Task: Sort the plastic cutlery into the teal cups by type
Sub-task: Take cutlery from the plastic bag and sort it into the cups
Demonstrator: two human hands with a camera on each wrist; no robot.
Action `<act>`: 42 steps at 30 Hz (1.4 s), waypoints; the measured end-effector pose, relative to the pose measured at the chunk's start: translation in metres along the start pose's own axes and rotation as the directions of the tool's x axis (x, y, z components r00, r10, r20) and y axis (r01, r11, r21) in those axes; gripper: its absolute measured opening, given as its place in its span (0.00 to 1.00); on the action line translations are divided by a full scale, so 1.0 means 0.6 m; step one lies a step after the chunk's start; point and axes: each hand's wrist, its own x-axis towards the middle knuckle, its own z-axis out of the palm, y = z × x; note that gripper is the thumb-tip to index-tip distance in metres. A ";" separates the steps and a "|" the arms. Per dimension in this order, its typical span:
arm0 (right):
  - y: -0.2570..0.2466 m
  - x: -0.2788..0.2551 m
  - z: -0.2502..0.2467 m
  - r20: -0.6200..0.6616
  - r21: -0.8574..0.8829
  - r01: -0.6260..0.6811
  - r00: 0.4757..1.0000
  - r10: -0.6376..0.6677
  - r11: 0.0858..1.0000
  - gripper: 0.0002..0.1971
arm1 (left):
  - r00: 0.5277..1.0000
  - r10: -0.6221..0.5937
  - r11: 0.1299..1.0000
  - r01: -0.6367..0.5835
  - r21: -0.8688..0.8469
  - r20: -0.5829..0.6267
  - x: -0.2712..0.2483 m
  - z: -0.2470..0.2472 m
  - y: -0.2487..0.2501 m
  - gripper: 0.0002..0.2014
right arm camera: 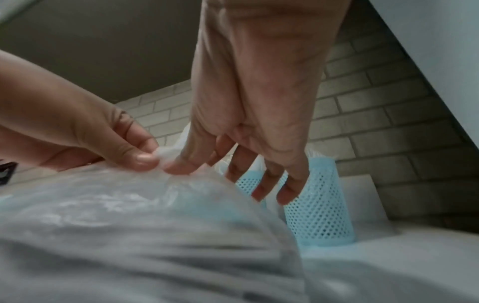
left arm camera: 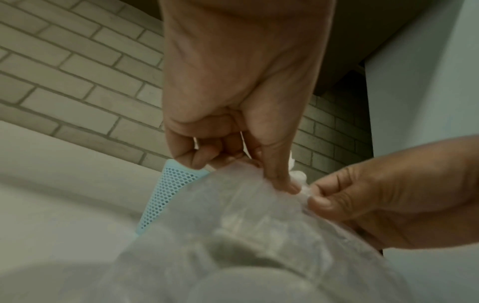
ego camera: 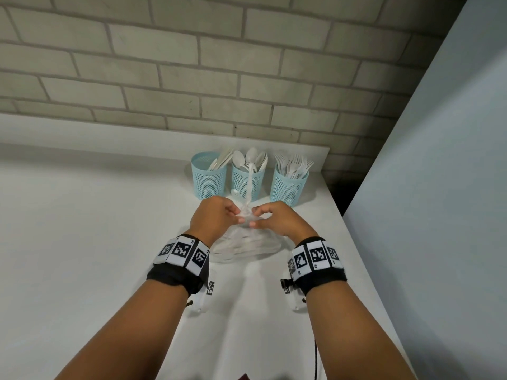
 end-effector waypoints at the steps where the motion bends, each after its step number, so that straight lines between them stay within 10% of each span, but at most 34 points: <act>1: 0.004 0.002 0.002 -0.026 0.069 0.008 1.000 -0.006 0.998 0.06 | 1.000 0.008 1.000 -0.008 -0.008 -0.008 -0.002 -0.002 -0.002 0.09; 14: -0.006 -0.004 0.006 -0.135 0.350 0.138 0.986 -0.096 0.927 0.07 | 0.996 0.047 0.952 -0.022 -0.306 0.077 -0.007 -0.029 0.007 0.08; 34: -0.043 -0.008 0.009 -0.392 0.267 0.337 0.894 -0.218 0.903 0.03 | 0.956 0.034 0.956 -0.116 -0.268 -0.291 -0.004 -0.028 0.043 0.01; 42: -0.050 -0.014 -0.044 -0.447 0.659 0.345 0.894 -0.020 0.668 0.17 | 0.946 -0.115 0.762 -0.112 -0.637 -0.304 -0.002 -0.074 0.044 0.09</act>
